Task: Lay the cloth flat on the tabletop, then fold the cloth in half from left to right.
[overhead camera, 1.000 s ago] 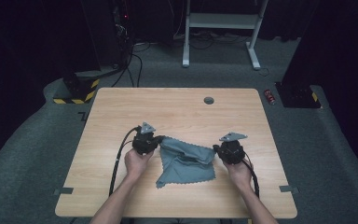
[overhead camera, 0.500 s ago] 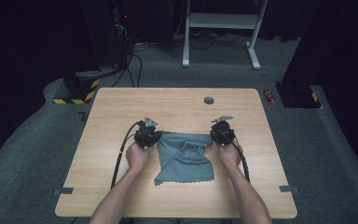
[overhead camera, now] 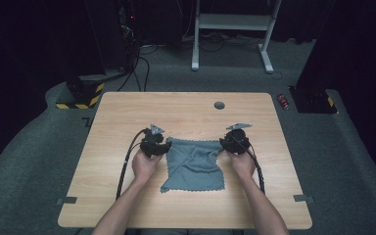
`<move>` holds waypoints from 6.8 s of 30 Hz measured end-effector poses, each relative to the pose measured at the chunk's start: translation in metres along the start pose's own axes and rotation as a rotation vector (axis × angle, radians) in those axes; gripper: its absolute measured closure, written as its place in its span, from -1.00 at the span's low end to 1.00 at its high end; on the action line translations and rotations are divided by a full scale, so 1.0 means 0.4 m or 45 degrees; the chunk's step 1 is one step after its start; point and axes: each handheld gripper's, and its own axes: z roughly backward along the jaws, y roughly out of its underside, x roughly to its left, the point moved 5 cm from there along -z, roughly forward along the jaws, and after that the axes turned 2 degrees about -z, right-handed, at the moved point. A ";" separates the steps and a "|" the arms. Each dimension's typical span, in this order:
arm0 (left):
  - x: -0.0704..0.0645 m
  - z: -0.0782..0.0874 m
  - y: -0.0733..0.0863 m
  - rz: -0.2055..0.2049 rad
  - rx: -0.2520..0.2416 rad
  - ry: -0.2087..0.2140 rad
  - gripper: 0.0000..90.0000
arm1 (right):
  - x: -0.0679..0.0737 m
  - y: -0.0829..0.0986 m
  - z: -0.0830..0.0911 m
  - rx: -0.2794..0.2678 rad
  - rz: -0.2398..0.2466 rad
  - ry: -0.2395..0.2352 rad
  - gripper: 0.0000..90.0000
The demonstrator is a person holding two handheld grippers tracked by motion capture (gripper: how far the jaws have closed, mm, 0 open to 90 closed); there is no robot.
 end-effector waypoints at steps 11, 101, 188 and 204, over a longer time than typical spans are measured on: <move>-0.058 0.037 0.101 -0.011 0.047 0.033 -0.02 | 0.086 0.094 0.063 -0.003 0.069 -0.193 0.55; -0.156 0.193 0.242 -0.230 0.113 0.139 0.25 | 0.225 0.282 0.189 0.017 0.353 -0.214 0.40; 0.055 -0.014 -0.013 -0.005 0.121 -0.016 -0.03 | 0.469 0.191 0.086 -0.069 0.380 -0.423 0.45; 0.082 -0.080 -0.037 0.020 0.172 -0.056 0.04 | 0.628 0.184 0.062 -0.067 0.533 -0.567 0.54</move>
